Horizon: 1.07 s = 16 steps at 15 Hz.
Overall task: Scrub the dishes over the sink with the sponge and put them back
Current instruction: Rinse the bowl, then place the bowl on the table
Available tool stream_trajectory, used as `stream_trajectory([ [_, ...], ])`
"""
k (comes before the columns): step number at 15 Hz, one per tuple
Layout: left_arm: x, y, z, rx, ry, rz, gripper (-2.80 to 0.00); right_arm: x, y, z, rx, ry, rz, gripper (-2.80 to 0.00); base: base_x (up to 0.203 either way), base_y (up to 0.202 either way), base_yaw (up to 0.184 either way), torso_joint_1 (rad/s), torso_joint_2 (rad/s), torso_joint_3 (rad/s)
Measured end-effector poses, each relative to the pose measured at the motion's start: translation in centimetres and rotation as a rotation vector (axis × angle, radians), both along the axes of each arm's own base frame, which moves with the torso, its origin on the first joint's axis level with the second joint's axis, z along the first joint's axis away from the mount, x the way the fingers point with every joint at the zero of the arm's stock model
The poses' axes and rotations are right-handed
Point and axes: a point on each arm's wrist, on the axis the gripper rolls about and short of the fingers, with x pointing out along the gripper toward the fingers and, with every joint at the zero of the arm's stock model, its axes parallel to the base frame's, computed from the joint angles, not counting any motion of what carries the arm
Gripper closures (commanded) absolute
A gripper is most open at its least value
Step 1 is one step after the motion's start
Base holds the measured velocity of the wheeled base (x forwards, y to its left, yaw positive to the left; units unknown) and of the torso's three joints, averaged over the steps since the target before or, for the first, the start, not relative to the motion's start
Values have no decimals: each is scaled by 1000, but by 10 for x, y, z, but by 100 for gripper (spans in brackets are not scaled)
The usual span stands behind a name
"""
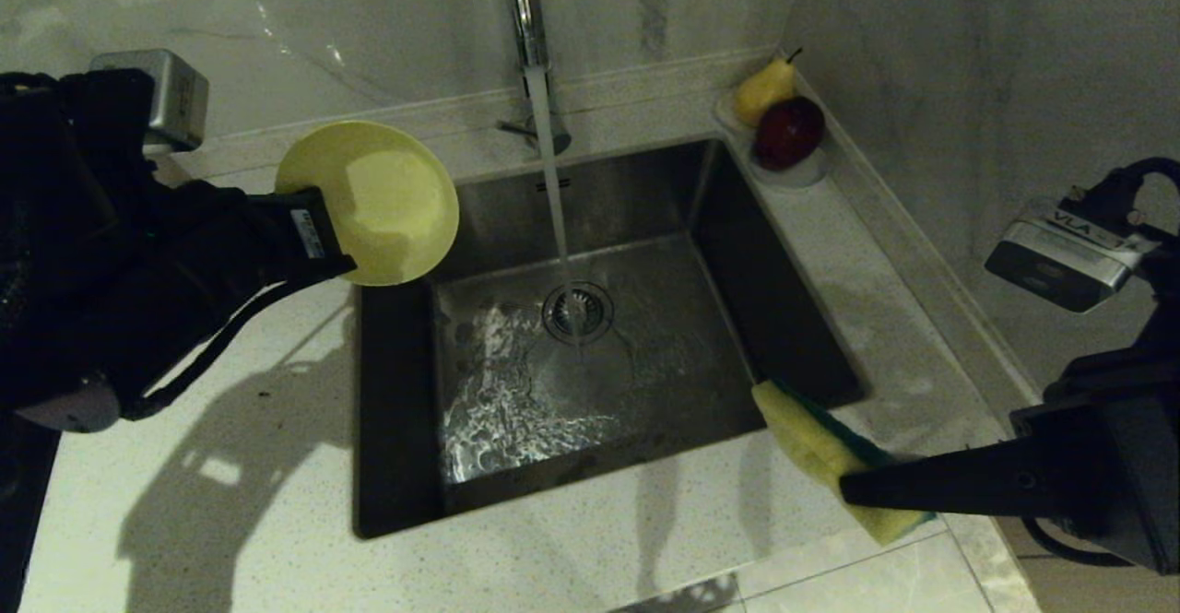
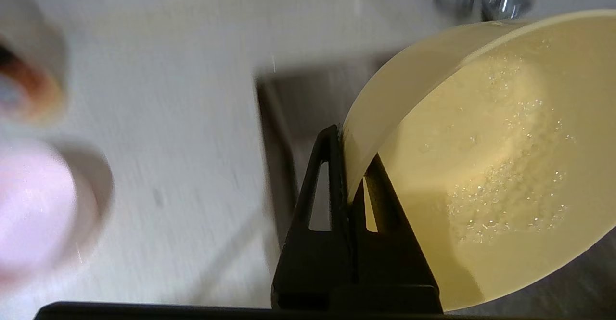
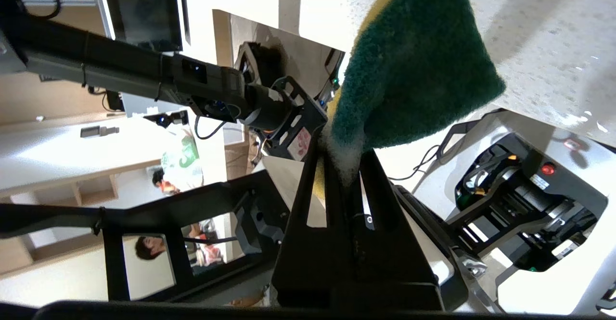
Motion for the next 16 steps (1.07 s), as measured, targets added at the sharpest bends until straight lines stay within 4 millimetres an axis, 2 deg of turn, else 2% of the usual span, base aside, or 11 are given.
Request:
stream_trajectory([
  [2,-4,3,11,-87,139,-16,0,-3,-4,-1,-5,5,-9,0,0,0,0,0,0,0],
  [4,-6,17,20,-219,289,-27,0,-3,-6,-2,-9,9,-22,0,0,0,0,0,0,0],
  [7,0,49,8,-429,517,96,0,4,-11,-4,-19,10,-62,0,0,0,0,0,0,0],
  [10,10,82,1,-544,543,291,0,9,-13,-8,-46,7,-76,0,0,0,0,0,0,0],
  [16,8,112,-12,-697,590,498,0,21,-12,-15,-69,37,-105,0,0,0,0,0,0,0],
])
